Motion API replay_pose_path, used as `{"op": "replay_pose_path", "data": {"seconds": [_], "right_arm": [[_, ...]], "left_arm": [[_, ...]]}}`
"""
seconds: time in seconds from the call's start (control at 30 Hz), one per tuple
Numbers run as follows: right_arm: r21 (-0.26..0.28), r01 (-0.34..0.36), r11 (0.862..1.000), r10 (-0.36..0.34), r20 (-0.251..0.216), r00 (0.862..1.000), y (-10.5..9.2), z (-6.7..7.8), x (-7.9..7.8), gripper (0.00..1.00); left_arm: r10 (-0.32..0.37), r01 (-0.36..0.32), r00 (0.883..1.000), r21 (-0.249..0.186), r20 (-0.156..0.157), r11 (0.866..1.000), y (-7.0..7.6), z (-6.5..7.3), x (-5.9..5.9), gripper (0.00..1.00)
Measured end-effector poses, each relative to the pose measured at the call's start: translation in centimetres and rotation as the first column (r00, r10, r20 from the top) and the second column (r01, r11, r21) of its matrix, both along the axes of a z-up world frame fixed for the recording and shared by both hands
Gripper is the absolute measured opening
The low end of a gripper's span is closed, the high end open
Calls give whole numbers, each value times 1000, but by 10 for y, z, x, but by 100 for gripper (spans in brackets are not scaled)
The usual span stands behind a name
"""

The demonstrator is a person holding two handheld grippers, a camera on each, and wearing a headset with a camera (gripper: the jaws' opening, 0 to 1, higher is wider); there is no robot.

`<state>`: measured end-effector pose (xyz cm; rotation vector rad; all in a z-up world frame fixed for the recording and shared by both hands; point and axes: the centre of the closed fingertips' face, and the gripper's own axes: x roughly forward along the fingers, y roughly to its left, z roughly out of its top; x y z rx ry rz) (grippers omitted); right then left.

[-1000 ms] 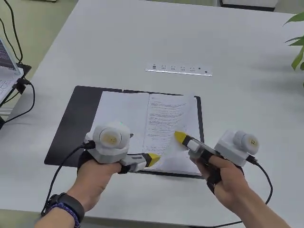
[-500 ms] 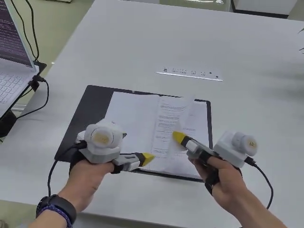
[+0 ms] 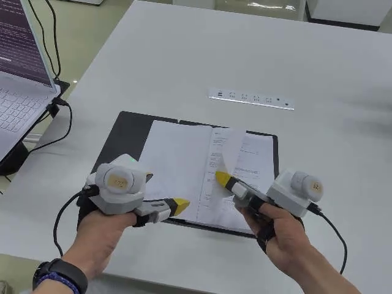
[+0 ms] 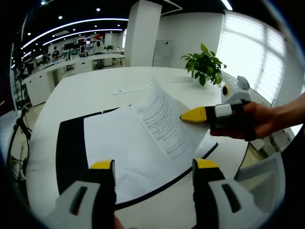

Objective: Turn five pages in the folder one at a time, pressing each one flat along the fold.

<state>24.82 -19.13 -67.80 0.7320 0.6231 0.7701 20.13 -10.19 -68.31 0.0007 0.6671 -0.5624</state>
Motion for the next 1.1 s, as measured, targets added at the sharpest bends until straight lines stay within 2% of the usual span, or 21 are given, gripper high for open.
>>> {"op": "replay_pose_path", "data": {"seconds": [0.4,0.67,1.1], "right_arm": [[4,-39,999,39,-2,999,25,1,-2,0],[11,-78,997,78,2,997,47,2,-5,0],[31,-113,993,113,-25,993,81,-5,-12,0]], "left_arm": [[49,-49,999,0,9,999,19,6,-3,66],[74,-74,997,9,11,997,33,5,-11,66],[157,-157,987,0,23,988,62,7,-19,67]]}}
